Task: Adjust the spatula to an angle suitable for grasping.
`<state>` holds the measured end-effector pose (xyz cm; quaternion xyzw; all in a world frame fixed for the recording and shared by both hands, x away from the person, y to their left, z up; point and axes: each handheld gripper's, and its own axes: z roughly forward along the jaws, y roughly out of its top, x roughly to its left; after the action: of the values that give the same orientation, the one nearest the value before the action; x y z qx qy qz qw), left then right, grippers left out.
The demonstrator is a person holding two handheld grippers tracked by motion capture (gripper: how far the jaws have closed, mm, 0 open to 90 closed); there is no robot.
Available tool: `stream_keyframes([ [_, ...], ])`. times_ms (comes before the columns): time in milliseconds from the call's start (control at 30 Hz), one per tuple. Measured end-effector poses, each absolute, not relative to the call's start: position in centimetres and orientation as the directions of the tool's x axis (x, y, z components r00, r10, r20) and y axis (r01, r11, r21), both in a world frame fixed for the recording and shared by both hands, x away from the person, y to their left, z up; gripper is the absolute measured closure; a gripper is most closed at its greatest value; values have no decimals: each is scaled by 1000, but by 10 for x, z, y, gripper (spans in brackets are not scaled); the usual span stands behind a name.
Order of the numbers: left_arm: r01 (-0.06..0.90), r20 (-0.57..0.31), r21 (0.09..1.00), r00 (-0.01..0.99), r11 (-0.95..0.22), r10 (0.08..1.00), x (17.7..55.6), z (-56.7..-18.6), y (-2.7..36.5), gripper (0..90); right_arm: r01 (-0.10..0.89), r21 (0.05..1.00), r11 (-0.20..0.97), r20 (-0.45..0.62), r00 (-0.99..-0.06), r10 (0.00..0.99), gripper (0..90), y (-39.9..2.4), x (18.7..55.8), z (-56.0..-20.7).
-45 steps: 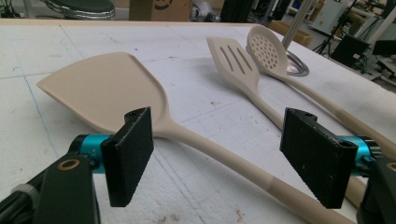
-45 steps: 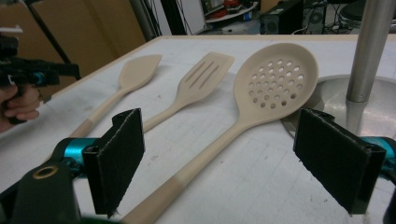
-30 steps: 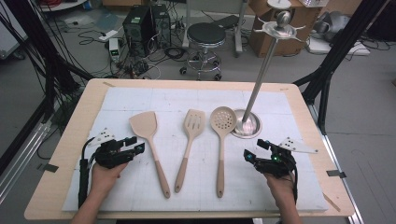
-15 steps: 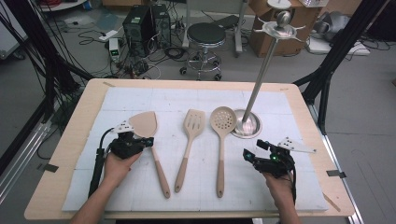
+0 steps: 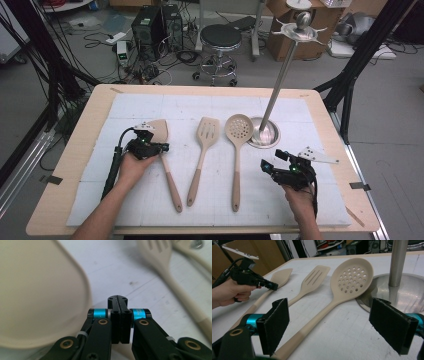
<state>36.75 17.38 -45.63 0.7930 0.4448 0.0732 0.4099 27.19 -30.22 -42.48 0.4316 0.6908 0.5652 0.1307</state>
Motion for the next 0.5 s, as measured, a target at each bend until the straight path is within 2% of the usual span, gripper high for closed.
stream_keyframes([
  [33,645,-248,715,594,-268,765,367,-456,174,898,454,891,-7,306,-590,747,158,-302,272,-425],
  [67,625,-194,715,608,-313,770,365,-454,170,899,450,893,2,297,-592,749,159,-302,272,-425],
  [167,619,-162,704,618,-349,769,362,-452,169,899,451,893,6,292,-590,753,159,-301,272,-425],
  [333,619,-153,698,620,-360,769,352,-450,180,900,446,895,7,286,-588,757,159,-303,270,-425],
  [400,629,-186,709,603,-319,776,343,-450,193,899,446,895,5,288,-586,758,159,-304,270,-425],
  [500,631,-182,704,603,-325,776,336,-449,203,900,451,893,3,291,-583,759,159,-304,270,-425],
])
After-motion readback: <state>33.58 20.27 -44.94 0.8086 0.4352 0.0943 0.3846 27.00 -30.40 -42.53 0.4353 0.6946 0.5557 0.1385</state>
